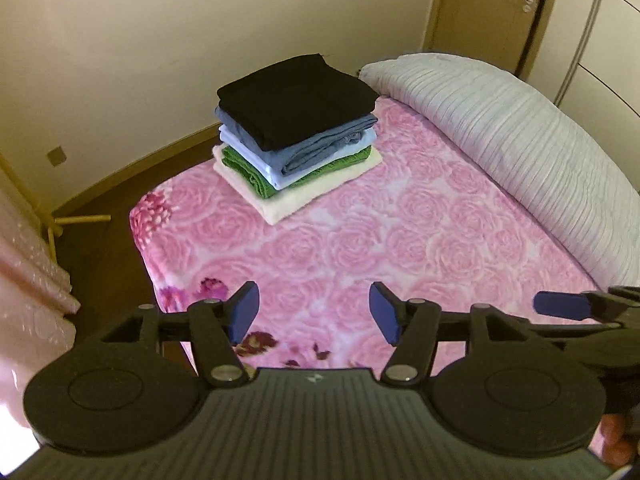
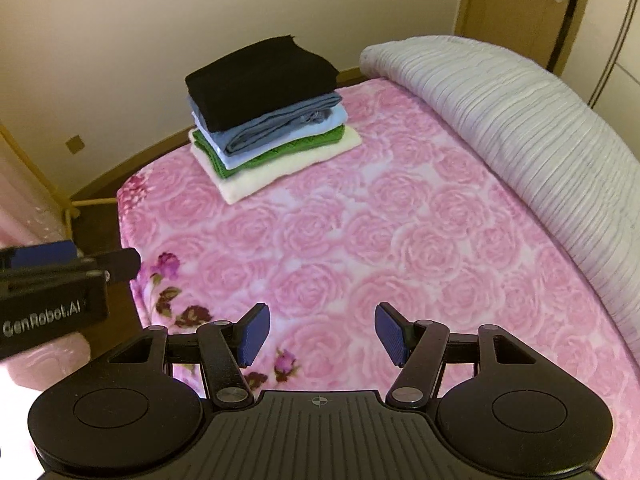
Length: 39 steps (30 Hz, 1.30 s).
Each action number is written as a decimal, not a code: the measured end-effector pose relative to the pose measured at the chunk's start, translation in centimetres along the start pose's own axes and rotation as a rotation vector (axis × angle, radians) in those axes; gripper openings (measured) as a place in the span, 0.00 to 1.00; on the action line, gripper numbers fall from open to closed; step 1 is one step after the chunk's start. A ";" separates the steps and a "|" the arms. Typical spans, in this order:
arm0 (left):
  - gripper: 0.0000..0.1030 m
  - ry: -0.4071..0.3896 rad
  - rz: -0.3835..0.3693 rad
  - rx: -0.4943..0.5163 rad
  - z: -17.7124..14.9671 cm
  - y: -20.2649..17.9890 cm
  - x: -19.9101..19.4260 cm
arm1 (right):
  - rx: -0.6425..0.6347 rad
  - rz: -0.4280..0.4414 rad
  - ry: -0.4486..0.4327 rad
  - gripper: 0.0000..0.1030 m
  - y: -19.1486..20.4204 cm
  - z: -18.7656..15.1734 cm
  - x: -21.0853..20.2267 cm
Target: Fold clothes
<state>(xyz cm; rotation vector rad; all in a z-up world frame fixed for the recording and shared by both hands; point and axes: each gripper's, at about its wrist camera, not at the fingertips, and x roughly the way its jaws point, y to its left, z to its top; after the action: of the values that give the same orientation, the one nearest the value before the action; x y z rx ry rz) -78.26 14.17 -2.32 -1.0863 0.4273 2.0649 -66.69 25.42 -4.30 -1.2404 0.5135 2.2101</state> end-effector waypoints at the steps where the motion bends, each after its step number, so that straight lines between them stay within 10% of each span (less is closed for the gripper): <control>1: 0.56 0.003 0.007 -0.014 -0.1 -0.4 0.0 | -0.010 0.010 0.005 0.60 -0.3 0.2 0.0; 39: 0.56 0.114 0.187 -0.294 4.2 -4.9 9.6 | -0.198 0.102 0.141 0.60 -7.2 9.0 10.9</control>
<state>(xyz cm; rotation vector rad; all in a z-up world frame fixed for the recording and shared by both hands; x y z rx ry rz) -80.37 24.35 -7.42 -1.3875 0.2950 2.2884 -72.74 39.10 -9.64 -1.5123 0.4283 2.3141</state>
